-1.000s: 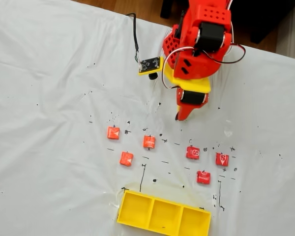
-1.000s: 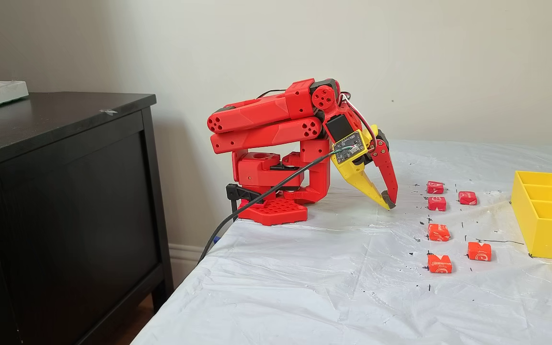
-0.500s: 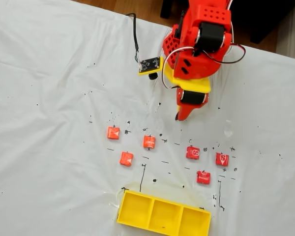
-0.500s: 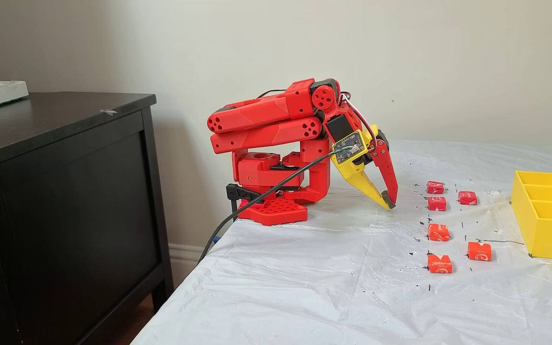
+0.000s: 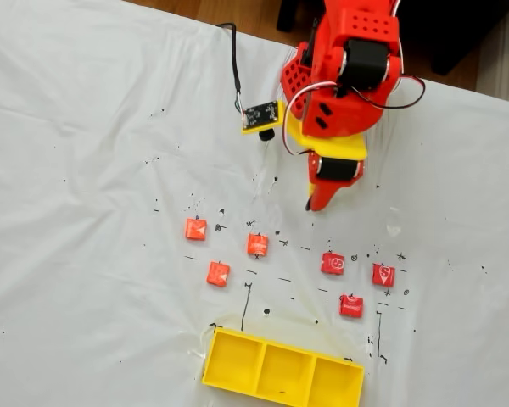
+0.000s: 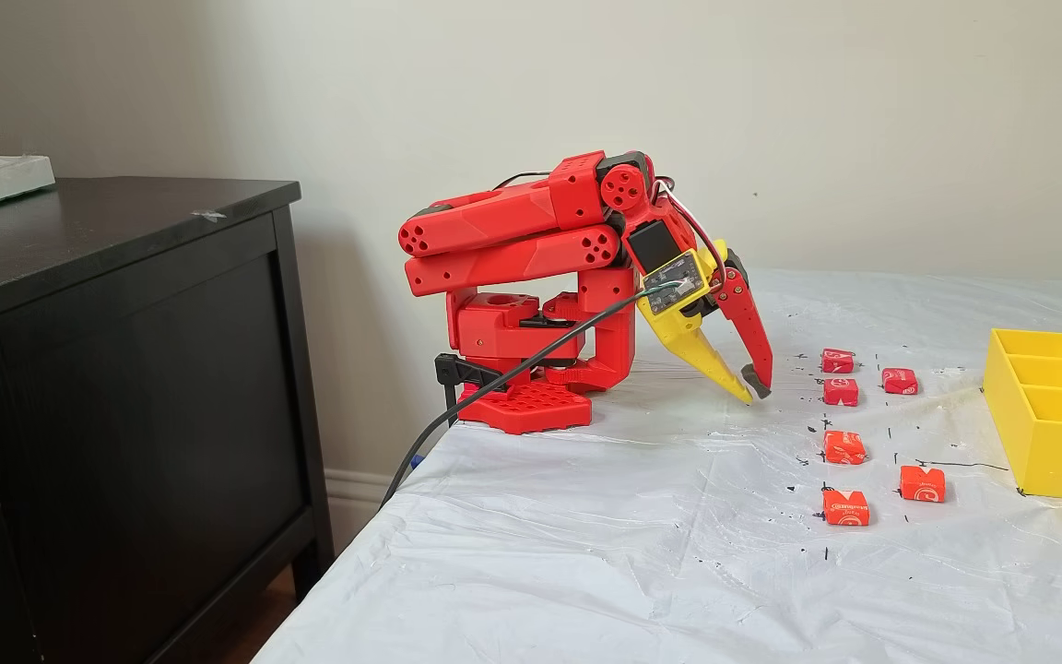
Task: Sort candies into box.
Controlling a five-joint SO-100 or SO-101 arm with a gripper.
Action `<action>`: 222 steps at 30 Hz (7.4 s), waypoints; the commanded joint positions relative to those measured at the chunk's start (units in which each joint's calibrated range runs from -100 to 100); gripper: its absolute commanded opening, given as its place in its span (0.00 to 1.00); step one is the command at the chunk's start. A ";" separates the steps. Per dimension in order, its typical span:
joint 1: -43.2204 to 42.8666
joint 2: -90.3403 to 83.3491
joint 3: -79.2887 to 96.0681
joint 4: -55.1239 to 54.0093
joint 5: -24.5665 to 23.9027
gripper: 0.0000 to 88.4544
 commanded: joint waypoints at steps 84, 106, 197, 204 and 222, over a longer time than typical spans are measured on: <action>-20.98 81.59 -67.72 -7.05 -10.26 0.32; -23.42 87.11 -66.08 -10.00 -9.67 0.35; -6.12 91.26 -85.38 -30.80 -5.62 0.00; -6.76 93.21 -84.28 -32.92 -5.62 0.00; -7.21 93.89 -83.92 -32.68 -5.81 0.32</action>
